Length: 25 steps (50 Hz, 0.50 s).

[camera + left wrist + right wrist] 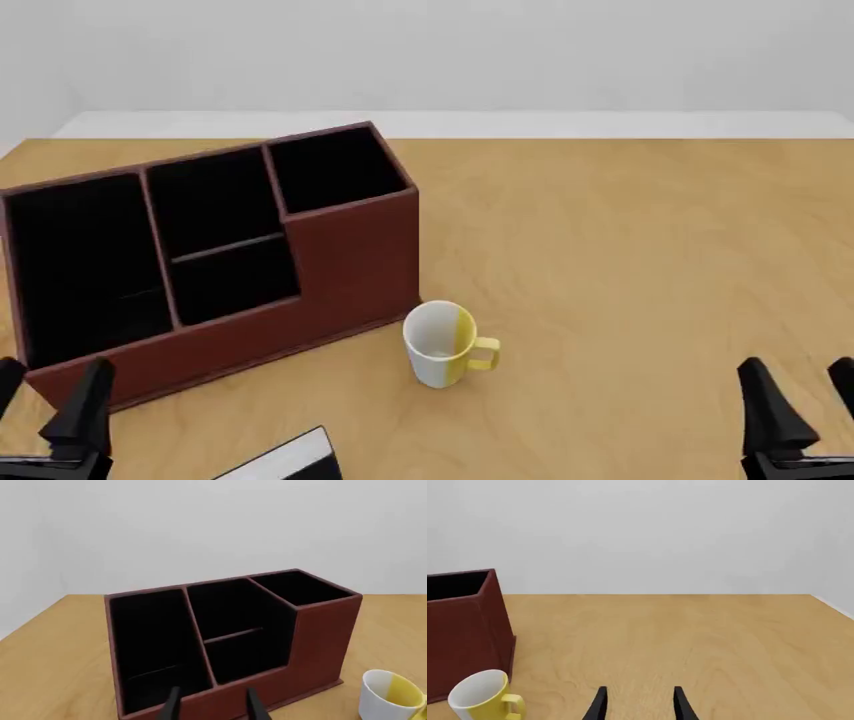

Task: Pick up the book and place it in the front compartment of the caddy.

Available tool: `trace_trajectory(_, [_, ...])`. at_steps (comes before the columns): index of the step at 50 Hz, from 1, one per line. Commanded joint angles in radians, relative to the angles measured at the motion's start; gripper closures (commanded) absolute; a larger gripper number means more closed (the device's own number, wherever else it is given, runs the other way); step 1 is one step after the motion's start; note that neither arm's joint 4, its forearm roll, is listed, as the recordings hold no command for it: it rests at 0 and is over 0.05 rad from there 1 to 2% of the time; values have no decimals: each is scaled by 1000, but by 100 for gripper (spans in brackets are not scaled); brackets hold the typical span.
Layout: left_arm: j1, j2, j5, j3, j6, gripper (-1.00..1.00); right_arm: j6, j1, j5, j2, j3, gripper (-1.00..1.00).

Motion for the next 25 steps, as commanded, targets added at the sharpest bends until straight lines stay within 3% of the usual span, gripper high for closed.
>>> trace_trajectory(1, [2, 4, 0, -5, 5, -100, 0, 0, -1, 6, -3, -100])
trace_trajectory(3, [25, 14, -3, -13, -41, -100, 0, 0, -2, 6, -3, -100])
trace_trajectory(5, [-37, 33, -6, -37, 38, -100, 0, 0, -2, 6, -3, -100])
trace_trajectory(10, [-24, 107, -33, -108, -1, -100, 0, 0, -2, 7, -3, -100])
trace_trajectory(15, [-96, 125, 14, -204, 70, -100, 0, 0, -3, 8, -3, -100])
trace_trajectory(17, [-100, 152, 20, -236, 56, -100, 0, 0, -3, 8, -4, -100])
trace_trajectory(21, [-156, 171, 62, -297, 158, -100, 0, 0, -3, 8, -4, -100])
trace_trajectory(25, [-162, 212, 126, -387, 152, -100, 0, 0, -3, 8, -4, -100])
